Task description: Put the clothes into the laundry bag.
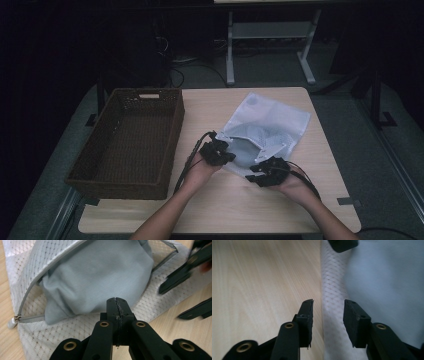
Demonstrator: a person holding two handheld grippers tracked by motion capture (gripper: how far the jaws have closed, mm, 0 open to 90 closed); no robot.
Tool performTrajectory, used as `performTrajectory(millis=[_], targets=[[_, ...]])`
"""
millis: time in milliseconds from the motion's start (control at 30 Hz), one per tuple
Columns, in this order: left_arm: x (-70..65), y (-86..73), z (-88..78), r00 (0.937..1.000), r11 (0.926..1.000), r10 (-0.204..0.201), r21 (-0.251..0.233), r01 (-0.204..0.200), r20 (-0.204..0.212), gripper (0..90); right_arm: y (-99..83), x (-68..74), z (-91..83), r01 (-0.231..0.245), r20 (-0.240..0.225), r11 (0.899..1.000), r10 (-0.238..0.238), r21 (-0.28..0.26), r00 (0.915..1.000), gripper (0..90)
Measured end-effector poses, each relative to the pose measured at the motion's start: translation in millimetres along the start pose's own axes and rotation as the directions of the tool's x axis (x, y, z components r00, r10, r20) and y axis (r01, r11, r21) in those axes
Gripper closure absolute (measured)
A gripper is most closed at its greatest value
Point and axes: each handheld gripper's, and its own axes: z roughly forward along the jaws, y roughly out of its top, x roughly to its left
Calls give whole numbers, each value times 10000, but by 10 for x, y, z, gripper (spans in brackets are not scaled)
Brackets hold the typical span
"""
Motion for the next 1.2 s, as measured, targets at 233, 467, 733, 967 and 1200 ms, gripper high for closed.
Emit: performTrajectory(millis=[233, 467, 733, 967, 1200], targets=[[24, -13, 6, 10000, 10000, 1, 44, -1, -33, 897, -5, -14, 208, -16, 416, 9993, 0, 384, 9991, 775], [-51, -4, 97, 9997, 9994, 184, 292, -189, 168, 897, -39, -32, 202, -140, 627, 9998, 129, 170, 9979, 897], [-112, 3, 316, 9981, 9956, 356, 847, -398, 508, 897, -42, -27, 195, -14, 661, 9998, 0, 206, 9978, 900], [-142, 103, 494, 9975, 9948, 497, 868, -538, 494, 897, -40, -44, 185, 35, 377, 9995, -46, 300, 9993, 900], [-134, 268, 549, 9989, 9972, 439, 593, -449, 188, 898, -46, -55, 182, 96, 181, 9996, -101, 274, 9998, 900]])
